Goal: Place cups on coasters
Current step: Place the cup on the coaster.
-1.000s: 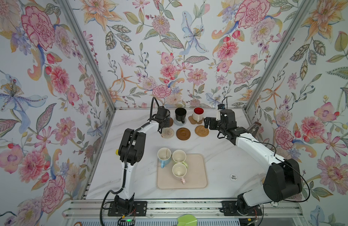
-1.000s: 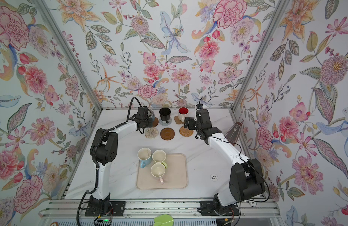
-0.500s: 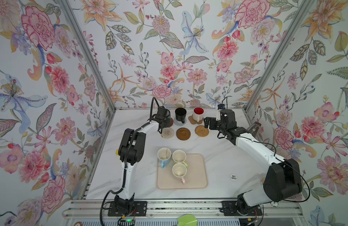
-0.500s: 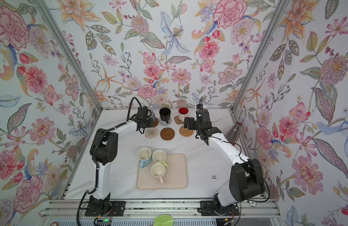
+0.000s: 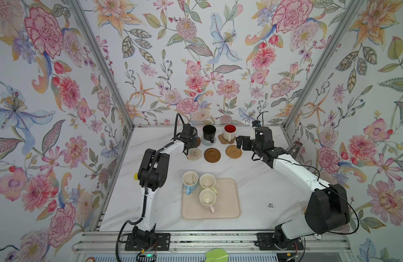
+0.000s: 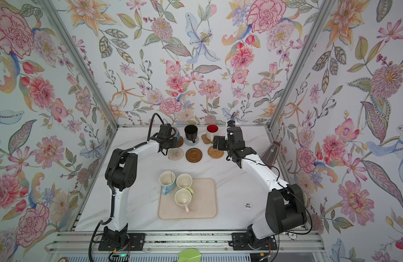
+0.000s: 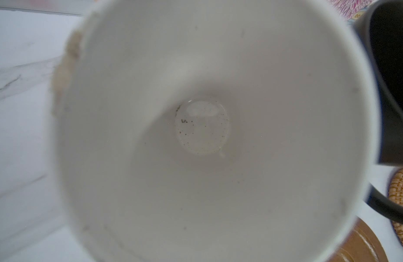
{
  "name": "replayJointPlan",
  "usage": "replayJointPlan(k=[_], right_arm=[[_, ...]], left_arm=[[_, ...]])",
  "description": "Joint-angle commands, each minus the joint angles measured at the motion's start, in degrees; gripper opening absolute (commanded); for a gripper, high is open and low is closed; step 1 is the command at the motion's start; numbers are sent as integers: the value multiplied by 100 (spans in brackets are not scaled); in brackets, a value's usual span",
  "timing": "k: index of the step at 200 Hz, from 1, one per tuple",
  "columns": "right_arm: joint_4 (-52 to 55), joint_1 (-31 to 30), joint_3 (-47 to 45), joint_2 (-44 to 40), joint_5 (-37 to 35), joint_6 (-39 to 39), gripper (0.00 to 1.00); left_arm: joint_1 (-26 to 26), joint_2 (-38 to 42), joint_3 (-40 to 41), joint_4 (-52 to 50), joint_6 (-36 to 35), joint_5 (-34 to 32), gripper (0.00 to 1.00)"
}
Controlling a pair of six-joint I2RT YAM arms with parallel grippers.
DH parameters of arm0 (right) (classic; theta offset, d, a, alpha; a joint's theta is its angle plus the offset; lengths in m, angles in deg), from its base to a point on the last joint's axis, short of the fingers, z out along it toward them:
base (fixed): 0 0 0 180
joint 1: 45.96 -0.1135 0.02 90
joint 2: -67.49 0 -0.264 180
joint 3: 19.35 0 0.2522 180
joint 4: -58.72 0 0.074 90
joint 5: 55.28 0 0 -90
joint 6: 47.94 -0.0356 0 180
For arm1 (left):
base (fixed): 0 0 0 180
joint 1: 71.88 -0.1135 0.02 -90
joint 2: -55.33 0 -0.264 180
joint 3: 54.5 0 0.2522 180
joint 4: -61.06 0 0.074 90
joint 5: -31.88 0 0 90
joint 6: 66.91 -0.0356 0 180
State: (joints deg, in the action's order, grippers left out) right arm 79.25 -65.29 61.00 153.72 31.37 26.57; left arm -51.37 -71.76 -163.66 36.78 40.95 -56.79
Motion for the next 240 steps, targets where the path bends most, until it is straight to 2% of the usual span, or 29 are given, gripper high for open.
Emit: replayJointPlan(k=[1, 122, 225, 240], right_arm=[[-61, 35, -84, -48, 77, -68, 99], [-79, 35, -109, -15, 104, -104, 99], [-94, 35, -120, -21, 103, -113, 99], [-90, 42, -120, -19, 99, -112, 99]], left_arm=[[-56, -86, -4, 228, 46, 42, 0], [-49, -72, -629, -814, -255, -334, 0], [-45, -195, -744, -938, -190, -335, 0], [-31, -197, -751, -925, -172, -321, 6]])
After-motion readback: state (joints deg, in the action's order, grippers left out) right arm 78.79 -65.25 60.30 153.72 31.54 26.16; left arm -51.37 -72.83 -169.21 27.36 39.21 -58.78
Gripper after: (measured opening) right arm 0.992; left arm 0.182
